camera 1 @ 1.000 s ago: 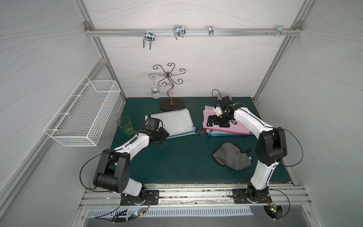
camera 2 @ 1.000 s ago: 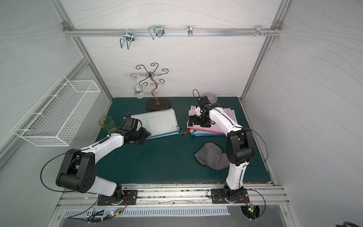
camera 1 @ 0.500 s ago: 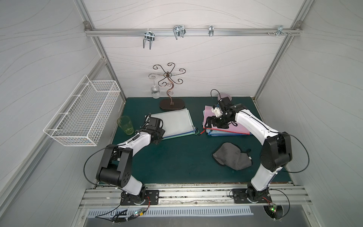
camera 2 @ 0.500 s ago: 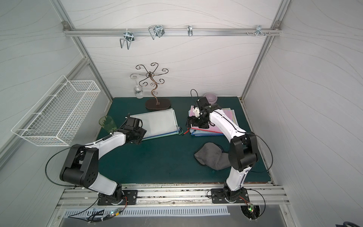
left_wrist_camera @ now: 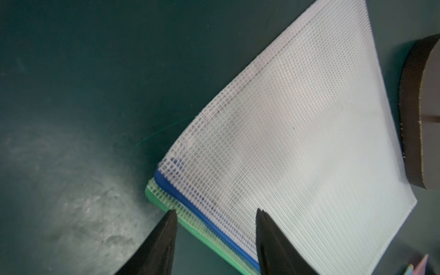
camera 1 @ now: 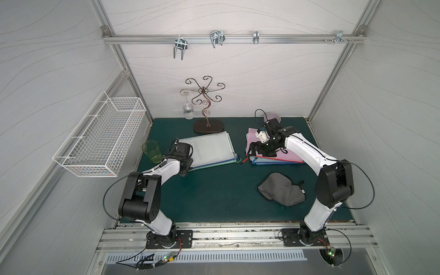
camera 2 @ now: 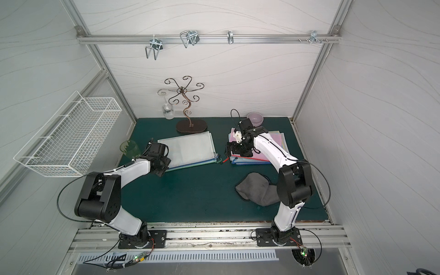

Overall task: Wipe the document bag
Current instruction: Pick up the document bag.

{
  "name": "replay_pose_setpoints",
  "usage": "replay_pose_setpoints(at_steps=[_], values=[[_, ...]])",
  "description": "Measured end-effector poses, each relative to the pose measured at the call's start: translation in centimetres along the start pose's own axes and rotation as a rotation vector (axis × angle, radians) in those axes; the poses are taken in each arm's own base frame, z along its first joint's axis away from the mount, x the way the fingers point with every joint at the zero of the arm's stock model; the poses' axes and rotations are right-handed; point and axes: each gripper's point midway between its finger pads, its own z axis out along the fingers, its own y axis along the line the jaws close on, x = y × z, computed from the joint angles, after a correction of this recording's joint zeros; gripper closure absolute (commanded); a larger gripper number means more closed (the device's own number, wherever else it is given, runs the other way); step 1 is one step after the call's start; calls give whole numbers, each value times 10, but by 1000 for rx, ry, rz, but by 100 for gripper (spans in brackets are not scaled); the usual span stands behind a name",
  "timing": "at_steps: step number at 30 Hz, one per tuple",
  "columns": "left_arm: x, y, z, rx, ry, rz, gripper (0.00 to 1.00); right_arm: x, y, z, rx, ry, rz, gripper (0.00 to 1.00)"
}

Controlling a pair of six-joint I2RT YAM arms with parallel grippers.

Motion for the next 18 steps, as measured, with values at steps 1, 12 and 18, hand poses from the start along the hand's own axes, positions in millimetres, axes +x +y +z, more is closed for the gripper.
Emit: replay_pose_setpoints(at_steps=[1, 12, 18], values=[[1, 1, 2, -8, 1, 9, 44, 0, 0, 0, -1, 0, 0, 1], [-2, -4, 13, -23, -12, 68, 45, 0, 0, 1, -5, 3, 1, 1], [-3, -7, 20, -22, -16, 92, 44, 1, -1, 5, -3, 13, 4, 1]])
